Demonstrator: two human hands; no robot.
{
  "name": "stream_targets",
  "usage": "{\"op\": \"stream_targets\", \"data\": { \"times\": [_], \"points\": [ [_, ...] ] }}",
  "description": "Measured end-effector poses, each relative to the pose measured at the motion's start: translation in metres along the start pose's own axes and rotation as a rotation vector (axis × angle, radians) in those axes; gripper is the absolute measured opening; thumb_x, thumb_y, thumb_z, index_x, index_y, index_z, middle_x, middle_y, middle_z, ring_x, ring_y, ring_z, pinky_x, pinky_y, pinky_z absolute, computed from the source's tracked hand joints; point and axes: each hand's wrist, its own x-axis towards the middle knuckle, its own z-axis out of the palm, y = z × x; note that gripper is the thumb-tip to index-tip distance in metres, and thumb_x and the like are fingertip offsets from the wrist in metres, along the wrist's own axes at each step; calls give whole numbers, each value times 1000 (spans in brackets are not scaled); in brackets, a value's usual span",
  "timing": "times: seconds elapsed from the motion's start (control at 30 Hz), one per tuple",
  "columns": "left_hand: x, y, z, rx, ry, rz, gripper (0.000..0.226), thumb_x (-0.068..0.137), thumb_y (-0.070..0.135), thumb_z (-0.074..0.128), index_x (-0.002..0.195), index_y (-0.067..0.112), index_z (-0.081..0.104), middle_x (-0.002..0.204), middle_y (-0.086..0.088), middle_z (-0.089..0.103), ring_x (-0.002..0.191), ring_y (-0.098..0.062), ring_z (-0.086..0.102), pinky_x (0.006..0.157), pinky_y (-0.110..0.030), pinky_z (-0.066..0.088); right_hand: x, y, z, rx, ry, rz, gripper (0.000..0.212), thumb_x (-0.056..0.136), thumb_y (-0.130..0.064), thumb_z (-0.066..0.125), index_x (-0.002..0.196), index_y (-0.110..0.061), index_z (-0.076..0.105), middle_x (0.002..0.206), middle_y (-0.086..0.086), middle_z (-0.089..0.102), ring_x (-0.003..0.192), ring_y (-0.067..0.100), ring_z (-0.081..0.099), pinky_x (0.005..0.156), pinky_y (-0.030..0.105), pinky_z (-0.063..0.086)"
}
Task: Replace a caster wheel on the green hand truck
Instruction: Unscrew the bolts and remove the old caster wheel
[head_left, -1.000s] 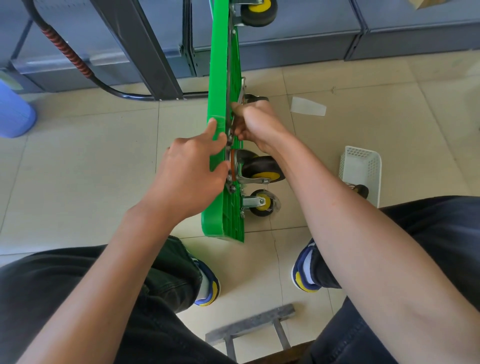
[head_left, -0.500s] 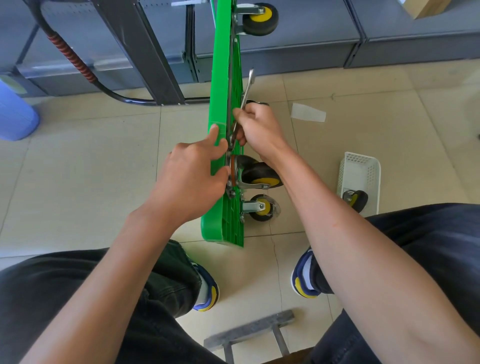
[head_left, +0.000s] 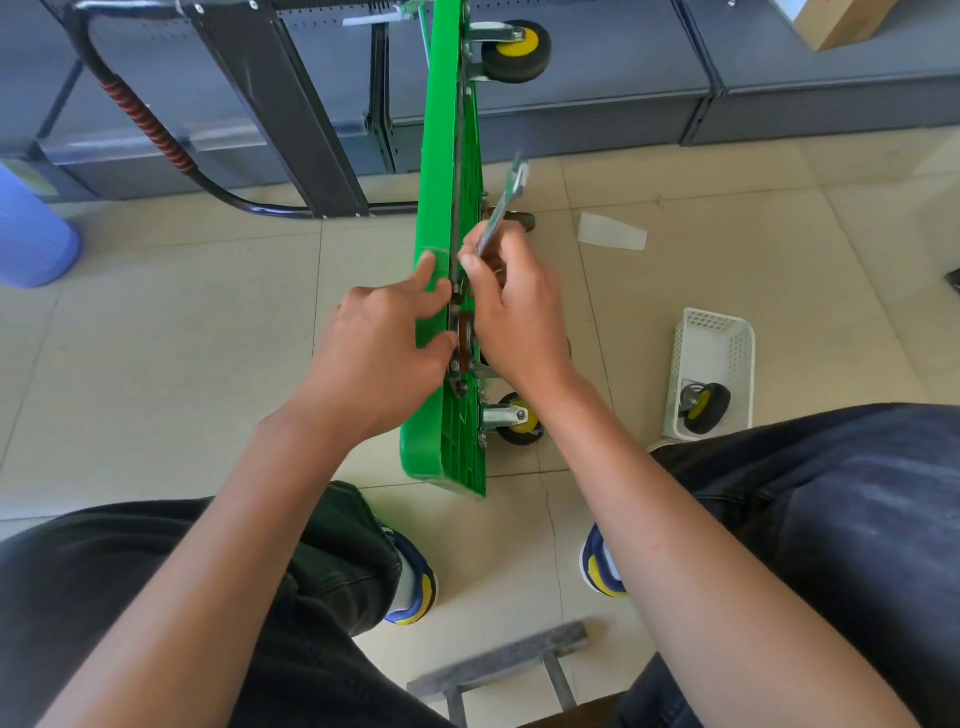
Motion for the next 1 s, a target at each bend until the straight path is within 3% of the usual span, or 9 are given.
{"op": "stream_targets", "data": {
  "times": [0.17, 0.27, 0.43, 0.6, 0.8, 0.9, 1.0],
  "points": [
    [0, -2, 2, 1, 0, 12, 49, 95, 20, 65, 143, 22, 56, 159, 9, 35, 105, -32, 67, 105, -43, 48, -26, 4, -2, -9, 60, -98, 14, 102, -4, 54, 111, 0, 64, 105, 2, 69, 85, 15, 67, 78, 30, 55],
    [0, -4, 3, -2, 0, 6, 51, 95, 22, 65, 145, 22, 54, 159, 10, 34, 111, -31, 65, 107, -43, 47, -39, 8, -1, -42, 77, -94, 19, 102, -7, 55, 118, -3, 65, 108, 5, 72, 86, 18, 70, 78, 36, 57],
    [0, -5, 3, 1, -4, 0, 52, 96, 24, 64, 147, 24, 51, 160, 12, 33, 109, -27, 65, 105, -40, 48, -52, 13, -2, 55, 75, -66, 25, 101, 1, 57, 125, 3, 63, 123, 10, 71, 115, 20, 69, 96, 44, 57],
    [-1, -6, 4, -12, -4, 2, 53, 96, 25, 64, 147, 24, 50, 160, 15, 32, 115, -26, 63, 105, -42, 49, -59, 19, -5, 83, 42, -37, 28, 100, 8, 53, 125, 3, 63, 128, 12, 69, 121, 24, 66, 99, 50, 55],
    [-1, -7, 5, -19, 10, 10, 51, 97, 24, 64, 146, 23, 51, 160, 12, 32, 106, -24, 66, 103, -36, 49, -51, 3, -13, 130, 157, 33, 21, 104, -3, 52, 119, -3, 67, 109, -16, 68, 94, 10, 74, 84, 37, 61],
    [0, -6, 6, -18, 9, 10, 51, 97, 25, 64, 147, 23, 51, 160, 13, 32, 106, -22, 65, 97, -31, 48, -40, 4, -15, 166, 178, 69, 16, 103, -5, 54, 112, -2, 67, 107, -3, 72, 84, 15, 74, 80, 44, 61],
    [-1, -6, 4, -16, 4, 2, 51, 97, 25, 64, 147, 24, 51, 160, 14, 31, 106, -21, 65, 96, -29, 47, -33, 9, -15, 238, 218, 167, 10, 104, -13, 57, 106, -17, 66, 98, -1, 75, 78, 17, 74, 77, 50, 61]
  ]
}}
